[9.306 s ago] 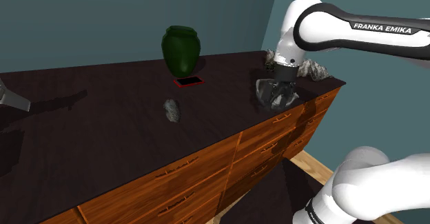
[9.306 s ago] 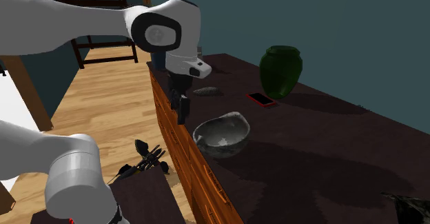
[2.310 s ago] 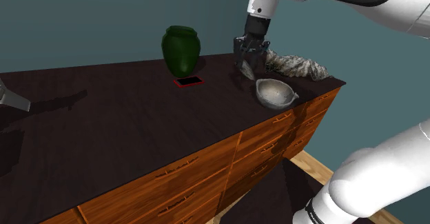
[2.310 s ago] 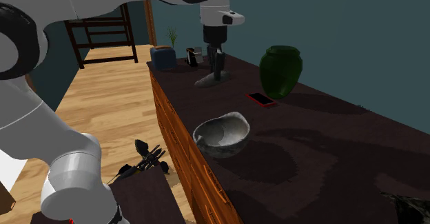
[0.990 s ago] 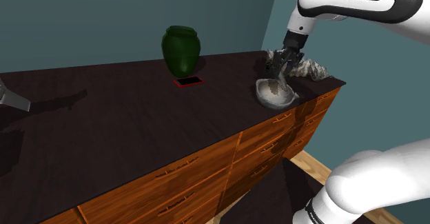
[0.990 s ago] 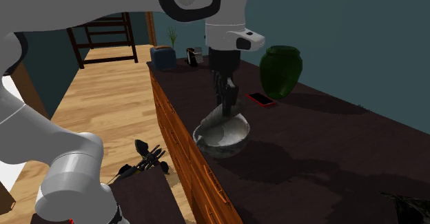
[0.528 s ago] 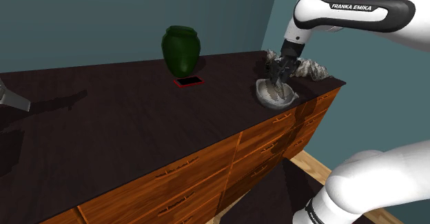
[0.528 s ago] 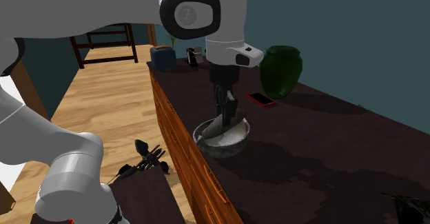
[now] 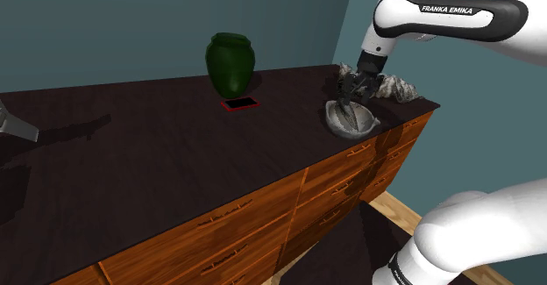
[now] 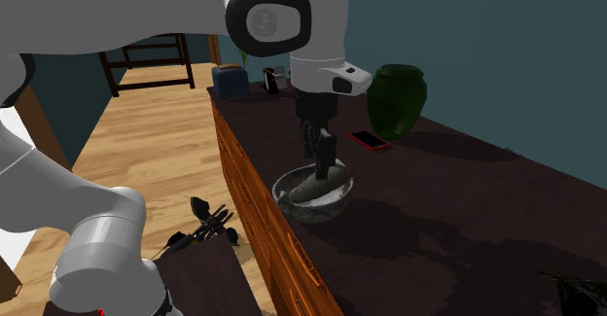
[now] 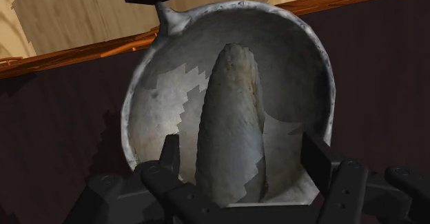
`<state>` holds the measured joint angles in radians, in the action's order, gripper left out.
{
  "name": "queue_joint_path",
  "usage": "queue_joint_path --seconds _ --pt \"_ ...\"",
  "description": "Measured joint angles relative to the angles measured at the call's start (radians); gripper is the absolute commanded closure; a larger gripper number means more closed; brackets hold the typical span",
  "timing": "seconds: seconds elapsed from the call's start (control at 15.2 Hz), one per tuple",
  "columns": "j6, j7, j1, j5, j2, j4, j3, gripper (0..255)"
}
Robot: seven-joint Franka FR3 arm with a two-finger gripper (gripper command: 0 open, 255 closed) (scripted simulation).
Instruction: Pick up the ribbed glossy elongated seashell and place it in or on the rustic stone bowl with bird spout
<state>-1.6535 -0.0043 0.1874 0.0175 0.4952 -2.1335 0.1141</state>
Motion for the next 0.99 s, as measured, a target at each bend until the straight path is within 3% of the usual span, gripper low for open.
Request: queue_joint_path --seconds 0.26,0.59,0.99 --pt "0.000 0.000 0.000 0.000 0.000 0.000 0.000 0" --pt "0.112 -0.002 -0.002 -0.003 -0.028 0.142 0.000 0" --pt "0.124 -0.002 -0.002 -0.003 -0.029 0.154 0.001 0"
